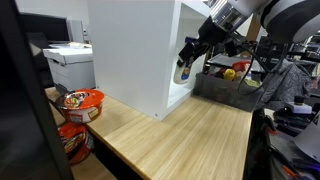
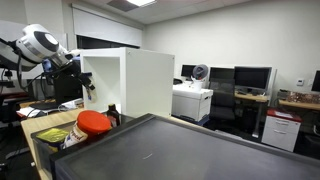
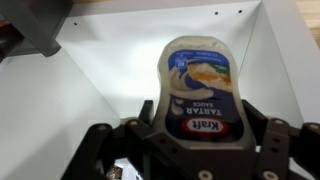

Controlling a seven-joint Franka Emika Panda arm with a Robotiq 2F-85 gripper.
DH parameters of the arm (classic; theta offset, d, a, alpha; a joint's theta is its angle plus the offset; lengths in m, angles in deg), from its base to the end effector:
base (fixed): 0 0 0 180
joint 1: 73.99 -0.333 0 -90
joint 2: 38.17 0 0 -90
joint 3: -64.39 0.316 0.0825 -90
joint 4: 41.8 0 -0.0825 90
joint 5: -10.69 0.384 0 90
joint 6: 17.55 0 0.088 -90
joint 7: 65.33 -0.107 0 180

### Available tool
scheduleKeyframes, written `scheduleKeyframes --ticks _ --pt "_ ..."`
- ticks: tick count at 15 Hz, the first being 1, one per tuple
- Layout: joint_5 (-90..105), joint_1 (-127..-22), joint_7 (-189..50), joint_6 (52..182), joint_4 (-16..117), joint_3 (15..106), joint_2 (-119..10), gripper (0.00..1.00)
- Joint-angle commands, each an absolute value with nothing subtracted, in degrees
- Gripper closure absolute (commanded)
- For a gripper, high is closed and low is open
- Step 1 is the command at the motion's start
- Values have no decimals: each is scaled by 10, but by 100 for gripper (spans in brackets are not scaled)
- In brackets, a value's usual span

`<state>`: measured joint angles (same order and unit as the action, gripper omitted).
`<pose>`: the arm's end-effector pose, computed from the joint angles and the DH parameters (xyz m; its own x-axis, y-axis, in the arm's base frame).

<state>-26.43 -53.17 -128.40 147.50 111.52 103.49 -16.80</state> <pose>0.4019 0.1635 0.3690 0.7822 -0.0983 0.6153 -0.1915 -0.9776 0.0872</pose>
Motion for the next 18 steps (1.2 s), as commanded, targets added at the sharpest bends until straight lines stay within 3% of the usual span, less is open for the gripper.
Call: scheduleKeyframes --ticks 1,18 --pt "-296 -495 -1316 1494 1108 1066 -169 42" --pt "-292 -416 -1306 1508 1100 1131 -202 42"
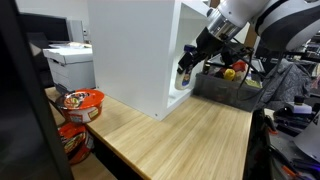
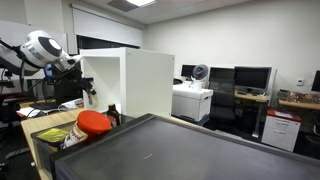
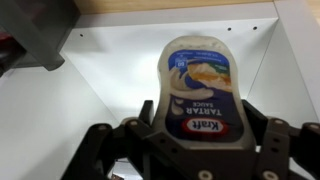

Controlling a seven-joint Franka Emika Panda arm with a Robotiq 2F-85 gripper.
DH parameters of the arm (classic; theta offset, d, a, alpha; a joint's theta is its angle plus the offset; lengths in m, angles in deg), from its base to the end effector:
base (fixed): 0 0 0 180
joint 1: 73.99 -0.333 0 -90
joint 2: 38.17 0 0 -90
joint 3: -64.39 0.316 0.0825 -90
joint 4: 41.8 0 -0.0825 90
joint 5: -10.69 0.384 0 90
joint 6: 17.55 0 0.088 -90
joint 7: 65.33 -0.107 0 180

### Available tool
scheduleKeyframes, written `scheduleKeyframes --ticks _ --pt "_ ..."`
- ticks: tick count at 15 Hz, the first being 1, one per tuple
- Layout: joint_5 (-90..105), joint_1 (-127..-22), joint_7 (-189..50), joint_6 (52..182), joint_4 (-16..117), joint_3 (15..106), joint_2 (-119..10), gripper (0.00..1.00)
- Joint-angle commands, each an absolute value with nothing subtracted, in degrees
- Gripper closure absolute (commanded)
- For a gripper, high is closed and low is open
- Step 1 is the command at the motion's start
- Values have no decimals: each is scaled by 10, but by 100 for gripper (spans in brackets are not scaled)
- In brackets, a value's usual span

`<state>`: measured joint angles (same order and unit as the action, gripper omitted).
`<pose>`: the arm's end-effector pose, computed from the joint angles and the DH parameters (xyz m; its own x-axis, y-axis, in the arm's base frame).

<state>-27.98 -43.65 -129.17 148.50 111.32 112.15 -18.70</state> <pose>0.4071 0.1577 0.3445 0.8042 -0.0823 0.5887 -0.1918 -0.9733 0.1259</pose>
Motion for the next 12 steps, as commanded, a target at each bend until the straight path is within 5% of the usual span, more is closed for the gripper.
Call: scheduleKeyframes --ticks 1,12 --pt "-292 -413 -1305 1512 1099 1133 -205 42" --pt "-296 -373 -1313 1541 1088 1158 -221 42"
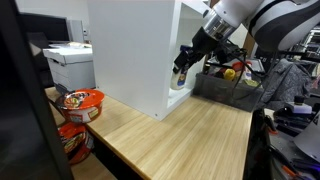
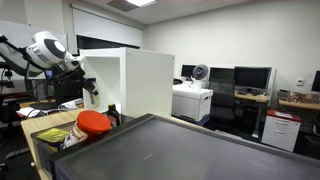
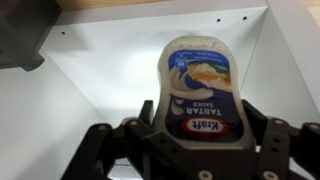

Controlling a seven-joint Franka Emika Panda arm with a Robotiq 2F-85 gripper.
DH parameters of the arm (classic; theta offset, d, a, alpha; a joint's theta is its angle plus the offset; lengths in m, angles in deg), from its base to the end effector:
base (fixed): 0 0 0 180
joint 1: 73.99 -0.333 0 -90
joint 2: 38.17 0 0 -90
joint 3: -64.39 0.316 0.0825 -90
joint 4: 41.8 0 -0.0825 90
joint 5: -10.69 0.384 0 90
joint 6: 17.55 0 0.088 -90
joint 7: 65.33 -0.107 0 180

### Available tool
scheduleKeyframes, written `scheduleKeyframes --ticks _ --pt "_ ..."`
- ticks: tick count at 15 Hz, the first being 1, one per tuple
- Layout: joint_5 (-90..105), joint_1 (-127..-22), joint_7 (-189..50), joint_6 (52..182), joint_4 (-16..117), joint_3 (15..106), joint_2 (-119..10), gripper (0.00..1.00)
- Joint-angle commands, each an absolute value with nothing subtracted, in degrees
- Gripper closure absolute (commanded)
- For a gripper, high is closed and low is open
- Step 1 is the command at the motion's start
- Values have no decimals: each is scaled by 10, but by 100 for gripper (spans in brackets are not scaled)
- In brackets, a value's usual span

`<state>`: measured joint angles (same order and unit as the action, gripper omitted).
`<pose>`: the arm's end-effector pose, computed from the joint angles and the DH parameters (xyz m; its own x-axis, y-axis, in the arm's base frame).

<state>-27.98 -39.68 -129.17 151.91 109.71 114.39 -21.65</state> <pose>0.4206 0.1554 0.3435 0.8007 -0.1123 0.5884 -0.1844 -0.9808 0.0636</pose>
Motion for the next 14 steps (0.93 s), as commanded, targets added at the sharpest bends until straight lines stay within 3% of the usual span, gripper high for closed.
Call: scheduleKeyframes --ticks 1,14 --pt "-295 -370 -1312 1544 1088 1161 -222 42" --pt "-299 -310 -1308 1559 1089 1219 -223 42"
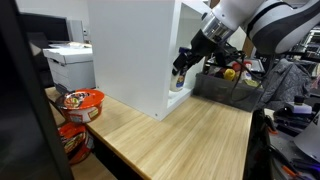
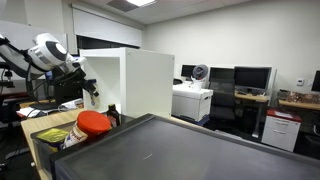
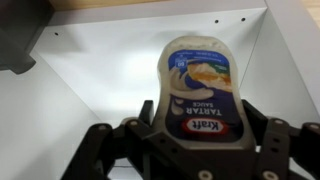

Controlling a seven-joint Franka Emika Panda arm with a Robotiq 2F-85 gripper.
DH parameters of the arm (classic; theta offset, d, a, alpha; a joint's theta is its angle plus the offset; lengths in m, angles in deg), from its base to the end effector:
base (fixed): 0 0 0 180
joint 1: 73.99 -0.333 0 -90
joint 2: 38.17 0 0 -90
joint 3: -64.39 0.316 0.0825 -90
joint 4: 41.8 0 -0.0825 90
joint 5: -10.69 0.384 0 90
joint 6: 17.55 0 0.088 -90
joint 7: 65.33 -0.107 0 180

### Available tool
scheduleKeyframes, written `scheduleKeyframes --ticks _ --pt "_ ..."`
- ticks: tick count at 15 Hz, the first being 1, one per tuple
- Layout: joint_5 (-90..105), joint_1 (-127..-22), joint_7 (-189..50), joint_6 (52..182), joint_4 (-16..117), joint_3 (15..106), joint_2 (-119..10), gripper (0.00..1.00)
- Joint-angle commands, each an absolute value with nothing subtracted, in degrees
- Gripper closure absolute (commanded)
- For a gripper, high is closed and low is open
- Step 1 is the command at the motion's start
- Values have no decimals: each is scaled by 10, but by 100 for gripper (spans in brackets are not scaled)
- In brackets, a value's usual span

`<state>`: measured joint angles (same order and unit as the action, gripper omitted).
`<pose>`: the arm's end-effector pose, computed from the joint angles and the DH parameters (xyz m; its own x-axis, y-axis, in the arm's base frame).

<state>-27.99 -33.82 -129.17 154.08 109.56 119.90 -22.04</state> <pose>0.4232 0.1557 0.3362 0.8015 -0.1073 0.5883 -0.1729 -0.9833 0.0562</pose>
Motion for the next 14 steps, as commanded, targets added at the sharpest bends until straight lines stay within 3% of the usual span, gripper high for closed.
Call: scheduleKeyframes --ticks 1,14 --pt "-299 -304 -1308 1559 1089 1225 -224 42" --pt "-294 -210 -1308 1562 1072 1323 -227 42"
